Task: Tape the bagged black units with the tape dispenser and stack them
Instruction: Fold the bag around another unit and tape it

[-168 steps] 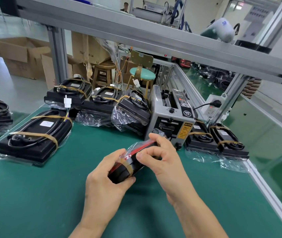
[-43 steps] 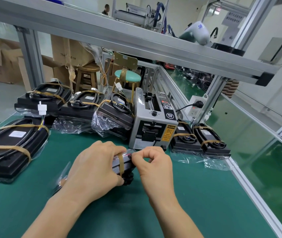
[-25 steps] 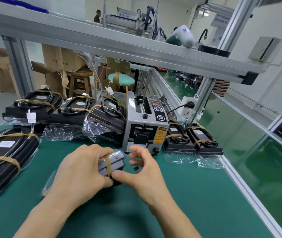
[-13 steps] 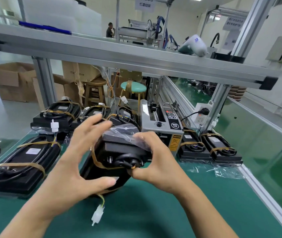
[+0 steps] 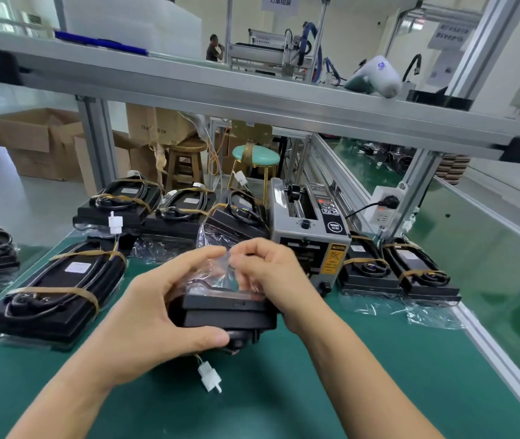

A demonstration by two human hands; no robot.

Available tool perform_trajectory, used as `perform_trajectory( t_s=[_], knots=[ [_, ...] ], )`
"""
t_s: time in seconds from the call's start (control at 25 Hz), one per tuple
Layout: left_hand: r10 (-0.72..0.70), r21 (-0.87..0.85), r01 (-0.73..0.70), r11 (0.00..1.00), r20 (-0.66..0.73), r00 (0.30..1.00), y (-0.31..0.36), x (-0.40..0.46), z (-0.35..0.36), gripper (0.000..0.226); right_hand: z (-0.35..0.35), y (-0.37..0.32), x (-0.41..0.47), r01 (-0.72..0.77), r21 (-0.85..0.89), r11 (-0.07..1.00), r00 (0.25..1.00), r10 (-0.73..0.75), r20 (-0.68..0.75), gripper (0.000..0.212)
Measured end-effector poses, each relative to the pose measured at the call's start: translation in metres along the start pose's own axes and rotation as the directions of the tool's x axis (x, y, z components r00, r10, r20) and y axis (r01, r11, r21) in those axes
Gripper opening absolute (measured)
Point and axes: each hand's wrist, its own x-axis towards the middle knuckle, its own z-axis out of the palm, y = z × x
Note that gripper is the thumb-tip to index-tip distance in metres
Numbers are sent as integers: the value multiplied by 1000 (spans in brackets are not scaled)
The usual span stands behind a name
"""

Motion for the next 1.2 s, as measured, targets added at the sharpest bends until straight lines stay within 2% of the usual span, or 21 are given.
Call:
perform_trajectory(
  t_s=[0.08,0.16,0.2,0.24,0.28,0.32,0.36,0.4,0.52,0.64,0.88,0.92,0.96,1.08,1.16,1.2],
  knots=[
    [1,114,-7,993,55,998,0,4,-2,72,-4,8,4,-234,119,965,972,230,45,9],
    [11,170,-10,985,-3,1000,0,8,-2,60,-16,24,3,-362,299,883,931,355,81,3],
    [28,175,-18,984,-57,998,-2,8,-2,54,-25,33,2,-377,413,829,916,401,30,4],
    [45,181,-24,983,-110,993,-3,7,-1,52,-35,43,-1,-355,482,801,886,453,-100,5],
    [54,185,-25,982,-149,987,-5,7,0,52,-45,53,-3,-318,472,822,825,485,-289,5],
    [50,175,-18,984,-177,983,-6,6,2,54,-52,61,-4,-288,416,863,740,476,-476,5],
    [31,152,0,988,-200,979,-8,4,6,57,-57,64,-3,-257,363,896,669,436,-602,8],
    [6,131,24,991,-225,974,-9,2,12,60,-59,64,0,-227,328,917,642,395,-658,12],
    [-8,164,60,985,-298,955,-8,-1,29,58,-55,56,15,-185,253,950,647,311,-696,13],
    [3,170,56,984,-330,944,-7,-4,38,58,-54,56,29,-216,217,952,592,304,-746,16],
    [36,160,26,987,-375,926,-6,-5,43,52,-47,45,39,-217,360,908,503,420,-756,22],
    [39,154,23,988,-388,921,-6,-5,44,51,-44,40,32,-212,392,895,532,442,-722,22],
    [41,146,20,989,-404,914,-6,-5,44,49,-39,33,22,-196,406,893,603,436,-668,20],
    [28,120,28,992,-445,895,-8,-4,45,51,-16,12,-17,-111,364,925,907,244,-343,9],
    [29,117,28,993,-457,889,-9,-4,46,52,-1,3,-37,-82,322,943,977,141,-163,7],
    [29,115,28,993,-463,886,-9,-4,47,52,3,4,-42,-64,304,950,983,112,-145,6]
  ],
)
